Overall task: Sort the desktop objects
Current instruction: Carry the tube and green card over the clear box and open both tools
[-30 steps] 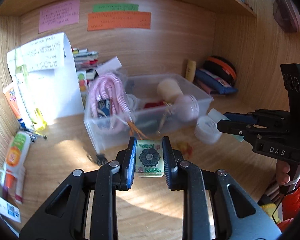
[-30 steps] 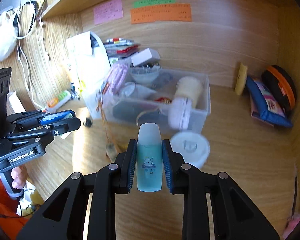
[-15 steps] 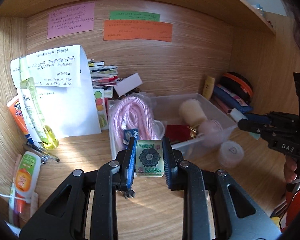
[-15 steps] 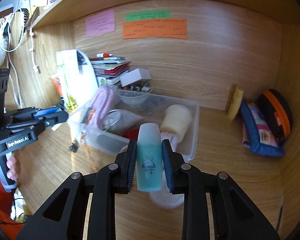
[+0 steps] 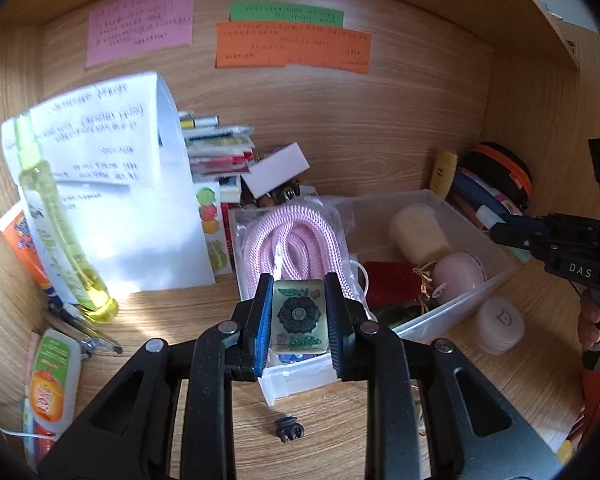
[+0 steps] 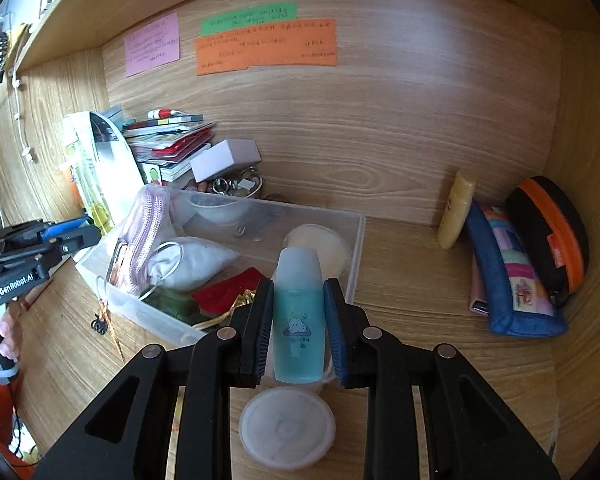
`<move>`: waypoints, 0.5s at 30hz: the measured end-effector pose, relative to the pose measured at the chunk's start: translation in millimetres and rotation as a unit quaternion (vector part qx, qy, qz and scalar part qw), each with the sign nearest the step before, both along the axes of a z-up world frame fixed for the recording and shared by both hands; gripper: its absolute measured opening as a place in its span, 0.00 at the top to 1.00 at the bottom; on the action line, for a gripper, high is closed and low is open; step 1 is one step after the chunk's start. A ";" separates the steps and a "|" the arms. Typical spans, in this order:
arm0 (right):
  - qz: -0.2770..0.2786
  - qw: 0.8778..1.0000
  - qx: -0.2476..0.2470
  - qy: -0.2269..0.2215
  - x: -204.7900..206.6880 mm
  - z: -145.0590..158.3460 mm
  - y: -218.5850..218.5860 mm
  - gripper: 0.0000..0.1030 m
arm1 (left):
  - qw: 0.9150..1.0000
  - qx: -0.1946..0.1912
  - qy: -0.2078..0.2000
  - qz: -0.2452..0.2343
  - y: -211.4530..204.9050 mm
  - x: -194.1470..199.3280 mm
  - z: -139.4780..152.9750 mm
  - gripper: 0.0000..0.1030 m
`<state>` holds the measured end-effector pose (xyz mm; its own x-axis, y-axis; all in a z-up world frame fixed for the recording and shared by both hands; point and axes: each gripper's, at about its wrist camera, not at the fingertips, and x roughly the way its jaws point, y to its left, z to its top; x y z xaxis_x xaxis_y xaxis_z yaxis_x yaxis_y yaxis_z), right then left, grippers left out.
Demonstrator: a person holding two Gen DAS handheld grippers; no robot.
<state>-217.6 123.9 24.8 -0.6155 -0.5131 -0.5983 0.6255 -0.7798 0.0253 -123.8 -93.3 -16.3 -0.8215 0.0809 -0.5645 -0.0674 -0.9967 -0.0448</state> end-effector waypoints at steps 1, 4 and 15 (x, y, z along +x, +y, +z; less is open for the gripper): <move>0.003 1.000 -0.003 -0.004 -1.3 -2.0 -1.5 0.78 | 1.000 0.001 -0.006 0.001 -0.9 -2.4 -2.9 0.77; 0.003 1.000 0.002 -0.006 -2.4 -8.1 -6.0 0.78 | 1.000 0.005 -0.019 0.003 -2.8 -7.7 -8.5 0.77; -0.008 0.999 0.018 -0.025 -14.4 -23.8 -6.5 0.78 | 0.999 -0.005 -0.032 0.002 1.4 -9.9 -17.0 0.77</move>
<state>-231.9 117.4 1.0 -0.5924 -0.4807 -0.6466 0.6120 -0.7904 0.0269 -133.7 -91.9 -33.3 -0.7838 0.0717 -0.6169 -0.0605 -0.9974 -0.0390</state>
